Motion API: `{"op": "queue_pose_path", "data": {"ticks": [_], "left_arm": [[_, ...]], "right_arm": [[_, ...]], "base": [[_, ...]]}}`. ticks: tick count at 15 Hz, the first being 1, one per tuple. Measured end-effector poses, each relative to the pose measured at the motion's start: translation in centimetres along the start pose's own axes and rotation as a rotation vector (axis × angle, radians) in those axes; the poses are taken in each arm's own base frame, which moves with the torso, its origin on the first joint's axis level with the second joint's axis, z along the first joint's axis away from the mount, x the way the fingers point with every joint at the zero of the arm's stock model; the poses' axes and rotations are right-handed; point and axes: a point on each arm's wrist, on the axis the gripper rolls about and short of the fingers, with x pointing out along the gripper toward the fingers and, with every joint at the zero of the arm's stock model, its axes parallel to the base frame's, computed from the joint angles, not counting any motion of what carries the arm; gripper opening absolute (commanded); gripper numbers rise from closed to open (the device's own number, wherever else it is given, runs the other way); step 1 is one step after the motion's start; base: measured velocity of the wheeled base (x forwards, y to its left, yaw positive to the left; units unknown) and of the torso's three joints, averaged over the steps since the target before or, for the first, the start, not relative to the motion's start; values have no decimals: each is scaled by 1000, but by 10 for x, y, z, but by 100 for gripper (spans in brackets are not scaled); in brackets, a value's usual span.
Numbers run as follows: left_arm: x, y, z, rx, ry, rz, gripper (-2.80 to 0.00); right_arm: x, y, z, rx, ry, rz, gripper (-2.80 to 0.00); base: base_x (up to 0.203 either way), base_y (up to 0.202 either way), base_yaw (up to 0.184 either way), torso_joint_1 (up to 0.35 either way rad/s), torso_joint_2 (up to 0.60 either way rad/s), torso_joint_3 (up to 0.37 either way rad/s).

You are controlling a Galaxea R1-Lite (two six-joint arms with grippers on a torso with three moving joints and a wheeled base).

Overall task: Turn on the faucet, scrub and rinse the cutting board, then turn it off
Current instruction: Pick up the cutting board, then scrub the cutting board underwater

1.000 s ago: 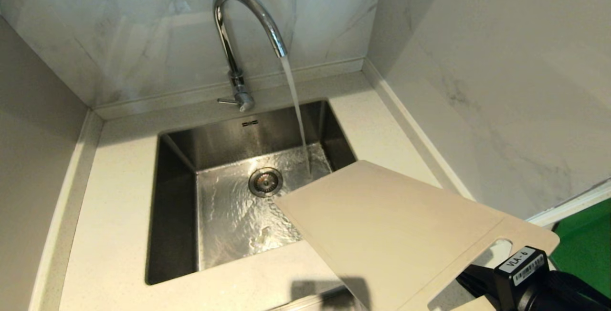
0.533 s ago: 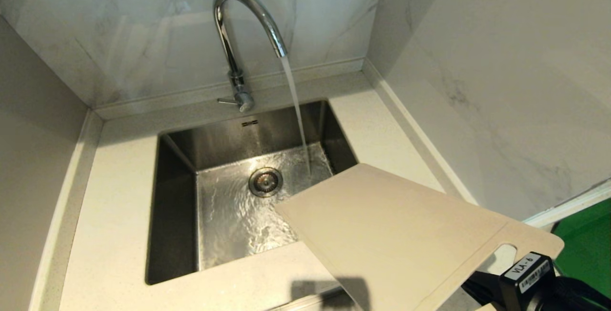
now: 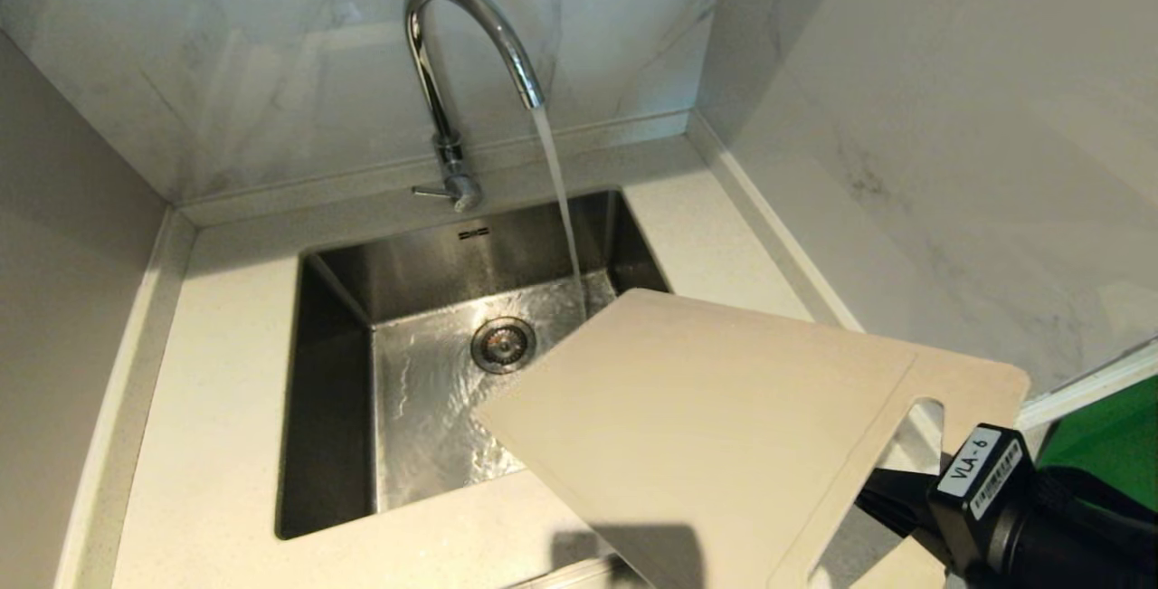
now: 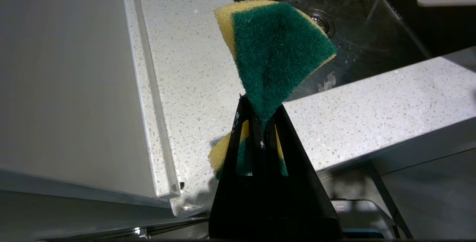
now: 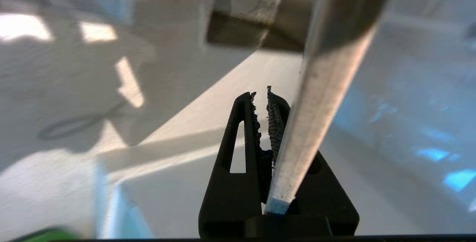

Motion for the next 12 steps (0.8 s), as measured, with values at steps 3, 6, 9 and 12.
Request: {"op": "queue_pose_path", "data": {"ticks": [3, 6, 9, 12], "left_arm": [[0, 0, 0, 0, 0, 0, -280], [0, 0, 0, 0, 0, 0, -280], [0, 0, 0, 0, 0, 0, -280], [0, 0, 0, 0, 0, 0, -280]], "right_arm": [[8, -15, -5, -90, -65, -30, -280], [23, -31, -21, -213, -119, -66, -280], [45, -53, -41, -364, -169, -127, -280], [65, -70, -54, -457, -173, -153, -280]], "base": [[0, 0, 0, 0, 0, 0], [0, 0, 0, 0, 0, 0], [0, 0, 0, 0, 0, 0], [0, 0, 0, 0, 0, 0]]}}
